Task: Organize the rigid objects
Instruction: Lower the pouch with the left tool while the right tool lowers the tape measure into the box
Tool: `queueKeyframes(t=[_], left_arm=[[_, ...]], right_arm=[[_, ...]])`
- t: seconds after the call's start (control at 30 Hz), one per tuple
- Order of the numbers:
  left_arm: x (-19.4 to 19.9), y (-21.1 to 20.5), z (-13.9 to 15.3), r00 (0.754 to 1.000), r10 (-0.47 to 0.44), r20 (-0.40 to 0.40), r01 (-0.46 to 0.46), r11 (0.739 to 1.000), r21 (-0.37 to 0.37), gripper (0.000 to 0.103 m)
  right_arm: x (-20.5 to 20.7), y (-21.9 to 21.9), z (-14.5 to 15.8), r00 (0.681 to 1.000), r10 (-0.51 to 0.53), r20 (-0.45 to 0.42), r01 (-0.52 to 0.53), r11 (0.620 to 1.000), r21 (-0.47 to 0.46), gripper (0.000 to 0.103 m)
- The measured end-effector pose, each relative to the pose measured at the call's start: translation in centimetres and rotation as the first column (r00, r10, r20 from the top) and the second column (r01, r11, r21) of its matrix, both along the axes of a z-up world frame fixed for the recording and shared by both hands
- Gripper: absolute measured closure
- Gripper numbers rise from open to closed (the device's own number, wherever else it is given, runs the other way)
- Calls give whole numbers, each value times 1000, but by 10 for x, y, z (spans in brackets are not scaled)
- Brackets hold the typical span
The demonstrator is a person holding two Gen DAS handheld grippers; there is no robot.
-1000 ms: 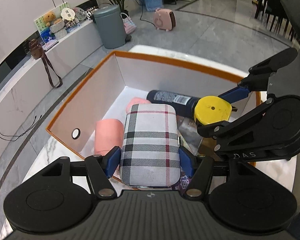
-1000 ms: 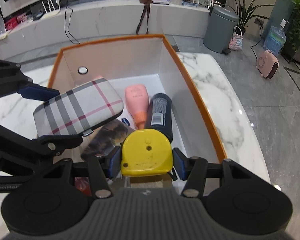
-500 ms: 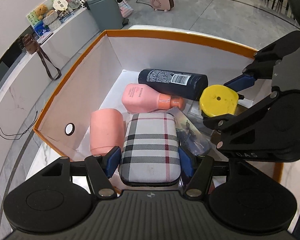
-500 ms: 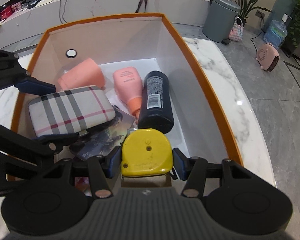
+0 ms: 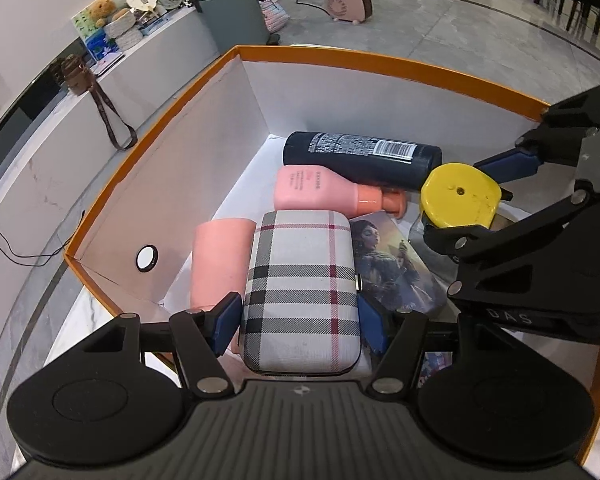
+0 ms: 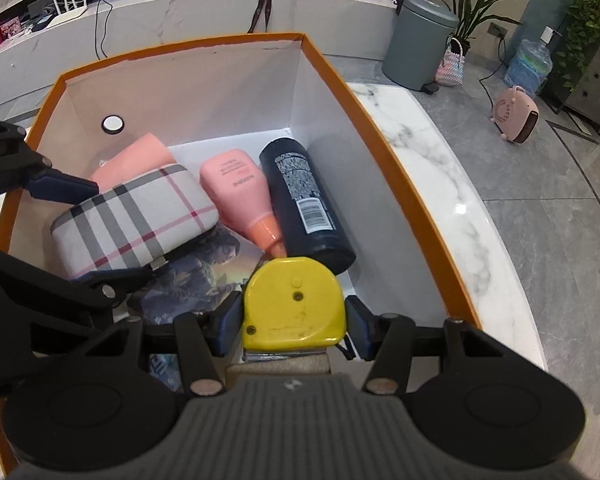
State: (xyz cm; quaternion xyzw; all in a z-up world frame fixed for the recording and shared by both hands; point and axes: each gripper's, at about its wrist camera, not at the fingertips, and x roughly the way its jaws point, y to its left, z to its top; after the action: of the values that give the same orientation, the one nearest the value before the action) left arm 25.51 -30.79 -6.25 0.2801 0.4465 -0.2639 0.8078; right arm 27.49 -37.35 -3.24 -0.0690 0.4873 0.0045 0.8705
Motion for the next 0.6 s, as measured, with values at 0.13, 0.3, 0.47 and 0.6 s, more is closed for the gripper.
queueKeyframes(t=[0.13,0.3,0.47,0.6], left_arm=[[2,-1,-1,999,30,30,-30,1000,7,31],[0,-5,-4,997,31,75,-34,999,37,31],[2,-6,-1,997,32,72,-36,998,49,30],[3,-6,3,996,32,81,-36,998,49,30]], right_arm=[[3,0,-2,1000,-15,25,16,1000,-10,45],[5,1,-2,999,-22,41,23,999,-24,43],[6,0,-1,999,-23,35,24,999,-34,40],[5,1,-1,999,-22,34,23,999,-38,39]])
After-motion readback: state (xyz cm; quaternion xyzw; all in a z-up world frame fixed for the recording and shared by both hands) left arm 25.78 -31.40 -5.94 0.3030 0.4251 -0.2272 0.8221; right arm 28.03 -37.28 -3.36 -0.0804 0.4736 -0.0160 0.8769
